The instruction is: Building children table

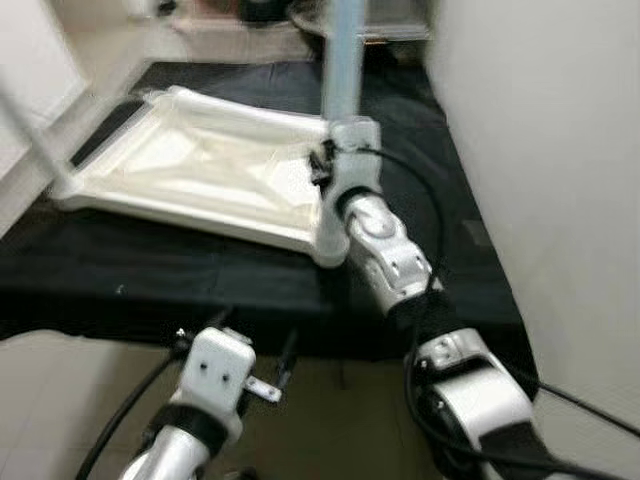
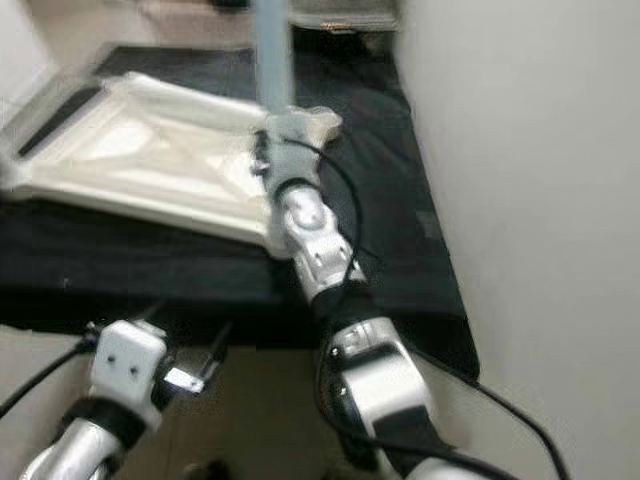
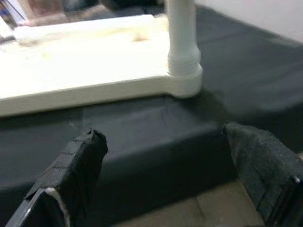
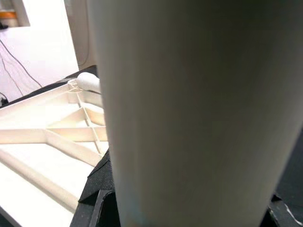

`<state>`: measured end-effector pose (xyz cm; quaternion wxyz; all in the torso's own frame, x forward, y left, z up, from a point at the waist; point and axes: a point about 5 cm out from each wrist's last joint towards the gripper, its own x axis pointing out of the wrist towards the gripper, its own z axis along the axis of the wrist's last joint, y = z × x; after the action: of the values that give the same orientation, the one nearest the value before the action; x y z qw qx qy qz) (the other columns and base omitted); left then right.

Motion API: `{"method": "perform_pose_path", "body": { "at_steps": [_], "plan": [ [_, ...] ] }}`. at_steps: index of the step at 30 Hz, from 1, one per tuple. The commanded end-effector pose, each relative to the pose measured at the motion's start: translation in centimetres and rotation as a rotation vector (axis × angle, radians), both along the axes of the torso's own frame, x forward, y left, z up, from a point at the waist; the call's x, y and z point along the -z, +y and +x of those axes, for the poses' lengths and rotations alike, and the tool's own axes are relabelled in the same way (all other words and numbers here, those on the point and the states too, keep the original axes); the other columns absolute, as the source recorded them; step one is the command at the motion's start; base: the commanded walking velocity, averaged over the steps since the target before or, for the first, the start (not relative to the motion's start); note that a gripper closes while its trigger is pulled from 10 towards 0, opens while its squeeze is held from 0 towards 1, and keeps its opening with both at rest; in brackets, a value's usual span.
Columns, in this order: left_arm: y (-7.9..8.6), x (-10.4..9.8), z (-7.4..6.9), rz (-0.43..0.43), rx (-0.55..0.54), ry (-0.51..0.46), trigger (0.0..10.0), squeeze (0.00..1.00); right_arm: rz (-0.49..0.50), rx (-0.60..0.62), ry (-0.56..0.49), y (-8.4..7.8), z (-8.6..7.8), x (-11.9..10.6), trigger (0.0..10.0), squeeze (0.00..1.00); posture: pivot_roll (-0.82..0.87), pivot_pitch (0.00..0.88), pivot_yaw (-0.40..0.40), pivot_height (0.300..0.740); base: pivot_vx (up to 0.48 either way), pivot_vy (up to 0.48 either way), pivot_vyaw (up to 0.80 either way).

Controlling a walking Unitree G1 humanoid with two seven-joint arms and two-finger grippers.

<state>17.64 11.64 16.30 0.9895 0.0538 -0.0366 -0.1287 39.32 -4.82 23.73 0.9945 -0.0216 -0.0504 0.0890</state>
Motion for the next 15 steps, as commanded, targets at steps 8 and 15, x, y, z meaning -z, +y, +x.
{"method": "perform_pose_path", "body": {
  "at_steps": [8,15],
  "plan": [
    [-0.2,0.2,0.0,-0.001,0.013,0.011,10.0,0.00,0.064,0.355,0.241,-0.5,-0.7,6.2,10.0,0.00,0.03,0.207,-0.004,0.740,0.000,0.000,0.00],
    [-0.1,0.2,0.2,0.000,0.012,0.005,10.0,0.00,0.175,0.598,0.219,-0.9,-1.1,5.6,10.0,0.00,0.04,0.195,-0.001,0.740,0.000,0.000,0.00]
  ]
}}
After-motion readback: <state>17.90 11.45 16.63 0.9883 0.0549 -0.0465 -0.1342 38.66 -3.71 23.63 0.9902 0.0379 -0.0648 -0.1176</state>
